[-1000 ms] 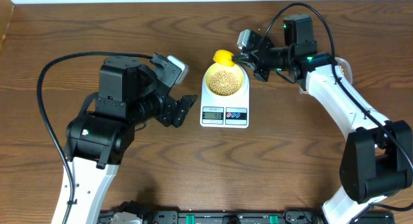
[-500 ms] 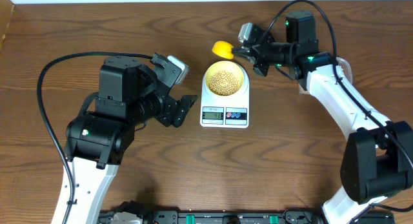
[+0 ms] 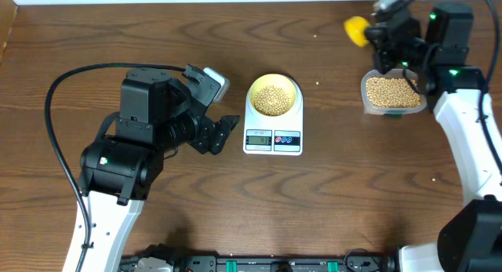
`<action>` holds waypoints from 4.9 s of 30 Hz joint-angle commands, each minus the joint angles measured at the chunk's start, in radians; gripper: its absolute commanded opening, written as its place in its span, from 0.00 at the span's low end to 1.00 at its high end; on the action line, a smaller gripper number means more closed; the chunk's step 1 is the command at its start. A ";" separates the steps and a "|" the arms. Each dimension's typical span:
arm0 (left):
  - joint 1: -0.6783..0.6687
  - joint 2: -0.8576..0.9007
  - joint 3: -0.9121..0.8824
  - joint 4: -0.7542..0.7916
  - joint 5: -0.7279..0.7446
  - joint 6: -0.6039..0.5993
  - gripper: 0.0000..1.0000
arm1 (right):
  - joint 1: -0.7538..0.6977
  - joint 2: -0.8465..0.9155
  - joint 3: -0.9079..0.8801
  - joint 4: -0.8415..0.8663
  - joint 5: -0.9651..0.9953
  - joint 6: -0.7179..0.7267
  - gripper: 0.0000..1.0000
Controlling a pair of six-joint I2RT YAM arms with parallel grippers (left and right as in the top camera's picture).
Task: Scoop item into bowl and weigh 50g on scale
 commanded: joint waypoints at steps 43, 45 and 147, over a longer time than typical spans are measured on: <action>0.006 0.002 -0.004 -0.002 0.005 0.009 0.84 | -0.090 -0.011 -0.204 -0.163 0.162 0.260 0.01; 0.006 0.002 -0.004 -0.002 0.005 0.009 0.84 | -0.090 -0.011 -0.204 -0.164 0.117 0.296 0.01; 0.006 0.002 -0.004 -0.002 0.005 0.009 0.83 | 0.291 -0.011 -0.204 0.186 -0.321 0.014 0.01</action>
